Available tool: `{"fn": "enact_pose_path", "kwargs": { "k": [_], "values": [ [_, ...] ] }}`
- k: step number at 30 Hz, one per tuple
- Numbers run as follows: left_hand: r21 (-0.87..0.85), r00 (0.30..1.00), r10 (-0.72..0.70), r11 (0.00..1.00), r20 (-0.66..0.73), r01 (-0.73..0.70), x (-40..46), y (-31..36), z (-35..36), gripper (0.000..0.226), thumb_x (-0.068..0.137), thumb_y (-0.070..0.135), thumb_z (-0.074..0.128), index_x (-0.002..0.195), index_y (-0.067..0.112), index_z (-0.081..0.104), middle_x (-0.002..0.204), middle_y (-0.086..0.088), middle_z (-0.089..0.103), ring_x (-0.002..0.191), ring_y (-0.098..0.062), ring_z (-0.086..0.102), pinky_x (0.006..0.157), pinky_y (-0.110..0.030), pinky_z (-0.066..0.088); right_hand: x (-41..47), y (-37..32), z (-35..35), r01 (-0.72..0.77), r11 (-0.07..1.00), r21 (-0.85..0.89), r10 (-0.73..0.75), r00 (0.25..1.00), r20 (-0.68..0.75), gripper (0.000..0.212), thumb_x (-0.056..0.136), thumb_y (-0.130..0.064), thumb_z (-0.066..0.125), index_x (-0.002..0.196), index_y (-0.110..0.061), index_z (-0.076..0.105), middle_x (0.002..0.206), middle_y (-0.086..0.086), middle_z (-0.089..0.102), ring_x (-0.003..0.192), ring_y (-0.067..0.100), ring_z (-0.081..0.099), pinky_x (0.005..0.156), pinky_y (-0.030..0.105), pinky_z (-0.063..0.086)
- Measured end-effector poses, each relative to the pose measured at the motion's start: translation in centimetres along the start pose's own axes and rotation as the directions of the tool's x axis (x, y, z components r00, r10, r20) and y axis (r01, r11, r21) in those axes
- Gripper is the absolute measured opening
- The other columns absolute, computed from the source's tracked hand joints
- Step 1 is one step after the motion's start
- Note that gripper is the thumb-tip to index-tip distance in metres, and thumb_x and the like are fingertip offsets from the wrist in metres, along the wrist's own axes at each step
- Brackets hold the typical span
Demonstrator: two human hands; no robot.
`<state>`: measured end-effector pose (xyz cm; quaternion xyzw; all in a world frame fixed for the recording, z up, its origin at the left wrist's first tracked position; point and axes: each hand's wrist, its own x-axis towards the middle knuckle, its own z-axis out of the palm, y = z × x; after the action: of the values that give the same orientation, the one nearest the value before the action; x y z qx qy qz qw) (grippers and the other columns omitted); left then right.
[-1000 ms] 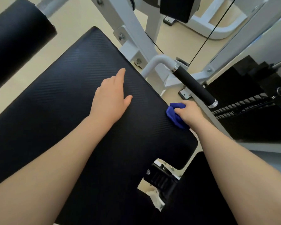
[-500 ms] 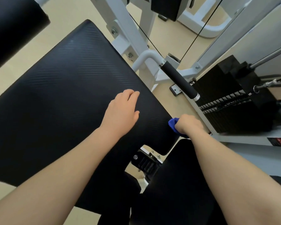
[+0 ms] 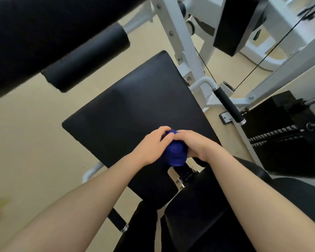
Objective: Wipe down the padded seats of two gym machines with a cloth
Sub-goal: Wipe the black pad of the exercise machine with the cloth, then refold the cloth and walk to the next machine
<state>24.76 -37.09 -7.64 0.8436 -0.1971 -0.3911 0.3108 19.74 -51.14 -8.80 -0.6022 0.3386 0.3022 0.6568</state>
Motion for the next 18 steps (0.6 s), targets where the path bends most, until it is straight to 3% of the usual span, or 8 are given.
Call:
{"fn": "enact_pose_path", "kwargs": {
  "k": [4,7,9,11,13,16,18],
  "values": [
    [-0.173,0.983,-0.151,0.976,-0.102,0.132,-4.0,-0.1,-1.7,0.042,0.092,0.050,0.039,0.126,0.028,0.048,0.114,0.005,0.056,0.104,-0.014,0.054,0.090,-0.030,0.042,-2.6,-2.2,4.4,-0.018,0.998,-0.065,0.019,1.000,0.006,0.026,0.087,-0.020,0.048,0.104,-0.009,0.063,0.097,0.013,0.066,0.095,0.031,0.064,0.088,0.045,0.052],
    [-0.452,0.945,-0.272,0.876,-0.181,0.166,-8.5,-2.0,-2.8,0.025,0.093,0.044,0.037,0.096,0.030,0.058,0.098,0.003,0.059,0.081,-0.013,0.053,0.078,-0.031,0.042,-4.6,-2.9,8.2,0.005,0.970,-0.241,0.022,0.994,0.109,0.030,0.085,-0.011,0.046,0.111,-0.007,0.060,0.105,0.018,0.066,0.100,0.035,0.063,0.091,0.047,0.052],
    [-0.512,0.932,-0.283,0.849,-0.226,0.134,-11.9,-3.6,-3.5,0.020,0.096,0.030,0.037,0.095,0.029,0.056,0.096,0.002,0.058,0.080,-0.013,0.052,0.072,-0.027,0.043,-5.6,-2.8,10.5,0.099,0.941,-0.323,-0.035,0.980,0.198,0.035,0.085,-0.003,0.041,0.113,-0.014,0.060,0.109,0.016,0.065,0.102,0.033,0.063,0.089,0.049,0.053],
    [-0.535,0.921,-0.300,0.835,-0.247,0.129,-15.4,-5.3,-4.0,0.023,0.098,0.027,0.038,0.115,0.023,0.052,0.102,0.003,0.057,0.083,-0.011,0.054,0.069,-0.020,0.044,-6.5,-2.7,12.8,0.168,0.917,-0.362,-0.058,0.954,0.294,0.039,0.088,0.001,0.044,0.119,-0.019,0.057,0.115,0.012,0.063,0.104,0.030,0.061,0.087,0.050,0.054],
    [-0.547,0.898,-0.327,0.828,-0.294,0.123,-18.5,-6.9,-4.8,0.028,0.096,0.026,0.046,0.123,0.020,0.049,0.107,0.005,0.058,0.088,-0.008,0.055,0.069,-0.017,0.045,-7.5,-3.1,15.4,0.258,0.863,-0.435,-0.093,0.927,0.364,0.039,0.090,0.000,0.050,0.123,-0.020,0.054,0.117,0.009,0.061,0.105,0.027,0.060,0.085,0.047,0.056],
    [-0.611,0.842,-0.381,0.788,-0.383,0.079,-22.3,-9.5,-6.7,0.018,0.093,0.021,0.053,0.110,0.022,0.054,0.107,0.001,0.062,0.092,-0.015,0.059,0.074,-0.027,0.050,-8.9,-4.4,20.2,0.436,0.728,-0.529,-0.189,0.870,0.455,0.039,0.089,-0.002,0.055,0.125,-0.019,0.054,0.116,0.006,0.060,0.105,0.024,0.059,0.081,0.040,0.057],
    [-0.646,0.806,-0.390,0.763,-0.446,0.011,-24.6,-11.0,-8.3,0.010,0.092,0.019,0.054,0.097,0.027,0.056,0.100,0.002,0.064,0.088,-0.016,0.060,0.067,-0.026,0.049,-9.5,-5.3,23.6,0.536,0.651,-0.538,-0.268,0.824,0.499,0.039,0.087,-0.002,0.057,0.123,-0.017,0.055,0.116,0.005,0.060,0.106,0.024,0.058,0.084,0.041,0.056]
  ]
}}
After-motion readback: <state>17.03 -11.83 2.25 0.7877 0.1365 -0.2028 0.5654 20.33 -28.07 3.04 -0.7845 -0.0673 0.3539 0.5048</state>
